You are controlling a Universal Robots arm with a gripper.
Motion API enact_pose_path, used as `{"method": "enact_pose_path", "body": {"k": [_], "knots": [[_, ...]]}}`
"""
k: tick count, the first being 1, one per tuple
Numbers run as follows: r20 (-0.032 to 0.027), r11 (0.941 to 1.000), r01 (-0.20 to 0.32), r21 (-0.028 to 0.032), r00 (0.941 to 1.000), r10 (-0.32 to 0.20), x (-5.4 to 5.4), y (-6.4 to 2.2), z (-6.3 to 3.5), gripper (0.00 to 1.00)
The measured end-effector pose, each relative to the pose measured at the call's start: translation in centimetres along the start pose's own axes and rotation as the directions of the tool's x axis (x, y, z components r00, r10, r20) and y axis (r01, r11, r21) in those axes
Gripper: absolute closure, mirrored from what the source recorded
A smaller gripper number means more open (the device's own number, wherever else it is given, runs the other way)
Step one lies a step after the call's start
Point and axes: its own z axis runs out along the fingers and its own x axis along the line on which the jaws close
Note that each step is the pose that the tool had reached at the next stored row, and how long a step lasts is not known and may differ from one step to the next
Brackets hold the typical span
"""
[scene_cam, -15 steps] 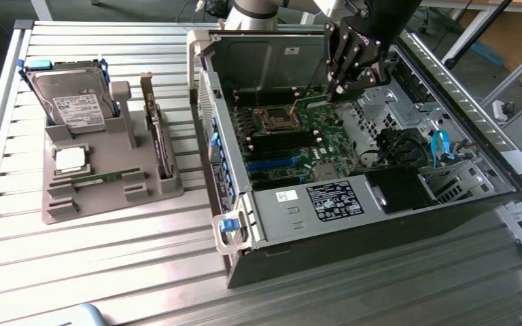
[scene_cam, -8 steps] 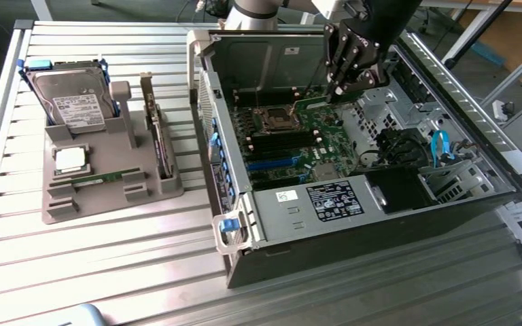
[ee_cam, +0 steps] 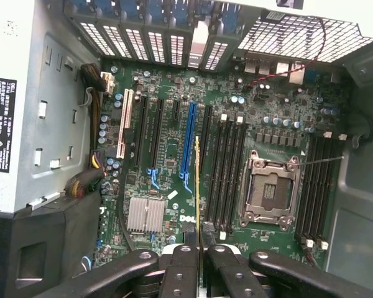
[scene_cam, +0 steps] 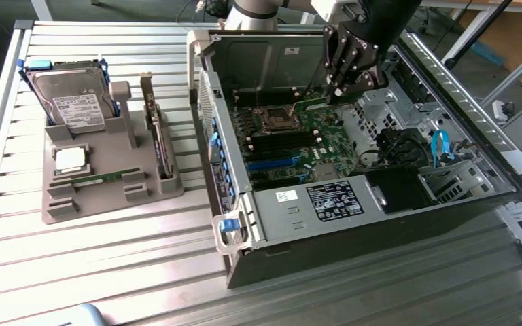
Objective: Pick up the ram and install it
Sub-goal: 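Insert the ram into the slot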
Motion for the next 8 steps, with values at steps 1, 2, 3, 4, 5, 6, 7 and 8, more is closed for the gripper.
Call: {"method": "enact_pose_path", "body": {"k": [1,2,3,4,5,6,7,8], "knots": [[0.0001,1.0,0.0,0.0,1.0,0.0,0.0,0.0,0.03,0.87],[0.0001,1.0,0.0,0.0,1.0,0.0,0.0,0.0,0.06,0.87],[0.0,1.0,0.0,0.0,1.0,0.0,0.0,0.0,0.1,0.87],[0.0,1.0,0.0,0.0,1.0,0.0,0.0,0.0,0.13,0.87],[0.0,1.0,0.0,0.0,1.0,0.0,0.01,0.0,0.16,0.87],[0.0001,1.0,0.0,0.0,1.0,0.0,0.01,0.0,0.19,0.87],[0.0001,1.0,0.0,0.0,1.0,0.0,0.01,0.0,0.23,0.87],[0.0001,1.0,0.0,0.0,1.0,0.0,0.01,-0.01,0.27,0.87]]}}
